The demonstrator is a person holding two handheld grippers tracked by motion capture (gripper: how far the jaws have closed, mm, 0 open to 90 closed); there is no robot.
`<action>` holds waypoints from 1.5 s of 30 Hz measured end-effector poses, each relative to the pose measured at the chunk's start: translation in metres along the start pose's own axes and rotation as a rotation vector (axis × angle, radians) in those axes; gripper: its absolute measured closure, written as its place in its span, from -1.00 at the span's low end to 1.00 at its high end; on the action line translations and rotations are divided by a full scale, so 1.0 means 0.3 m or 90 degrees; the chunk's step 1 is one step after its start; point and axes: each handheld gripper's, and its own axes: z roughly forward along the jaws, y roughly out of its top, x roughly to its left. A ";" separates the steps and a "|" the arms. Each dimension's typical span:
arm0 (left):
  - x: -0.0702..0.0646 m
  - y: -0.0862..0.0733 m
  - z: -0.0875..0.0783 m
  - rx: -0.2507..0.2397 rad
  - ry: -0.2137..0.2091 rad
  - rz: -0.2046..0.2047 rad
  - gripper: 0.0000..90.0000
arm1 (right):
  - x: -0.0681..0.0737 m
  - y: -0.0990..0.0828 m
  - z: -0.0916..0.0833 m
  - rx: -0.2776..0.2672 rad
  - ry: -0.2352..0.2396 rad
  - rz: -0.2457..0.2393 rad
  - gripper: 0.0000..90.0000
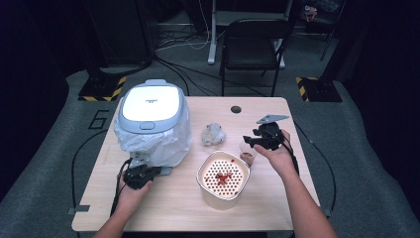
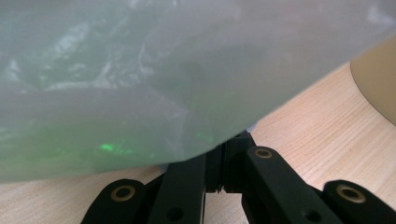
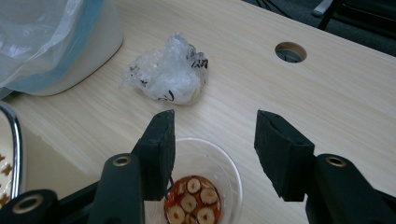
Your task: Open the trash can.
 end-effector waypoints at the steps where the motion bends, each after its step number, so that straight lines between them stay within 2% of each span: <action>1: 0.000 0.000 0.000 0.001 0.001 0.002 0.97 | 0.004 0.006 0.010 0.001 -0.001 -0.005 0.06; 7: 0.001 0.000 0.000 0.001 -0.001 0.002 0.97 | 0.018 0.039 0.052 -0.003 0.020 -0.008 0.06; 10: 0.001 0.000 0.000 0.001 -0.001 0.002 0.97 | 0.019 0.063 0.072 -0.009 0.034 0.006 0.09; 11: 0.001 0.000 0.000 0.001 0.000 0.003 0.97 | 0.018 0.075 0.080 -0.010 0.030 -0.003 0.12; 19: -0.002 0.001 0.000 0.001 0.002 0.004 0.97 | 0.019 0.136 0.110 -0.010 0.041 -0.017 0.14; 20: -0.001 0.001 0.000 0.002 0.002 0.004 0.97 | 0.020 0.158 0.119 -0.016 0.051 -0.025 0.15; 23: -0.002 0.000 0.000 0.001 0.001 0.003 0.97 | 0.026 0.185 0.130 -0.020 0.045 -0.044 0.14; 27: 0.000 0.001 0.000 0.002 0.001 0.008 0.97 | 0.025 0.224 0.151 -0.023 0.051 -0.047 0.15; 30: 0.001 0.001 -0.001 0.003 0.001 0.008 0.97 | 0.021 0.231 0.161 -0.041 0.057 -0.041 0.16; 31: 0.001 0.001 -0.001 0.003 0.001 0.007 0.97 | 0.018 0.236 0.170 -0.039 0.058 -0.037 0.15; 34: 0.001 0.001 -0.001 0.003 0.001 0.007 0.97 | 0.020 0.245 0.219 -0.020 0.058 -0.050 0.12; 39: 0.001 0.000 -0.001 0.001 0.000 0.006 0.97 | 0.031 0.250 0.283 0.007 0.085 -0.074 0.17; 45: 0.000 -0.001 -0.001 -0.001 -0.002 0.002 0.97 | 0.039 0.245 0.333 0.026 0.090 -0.071 0.18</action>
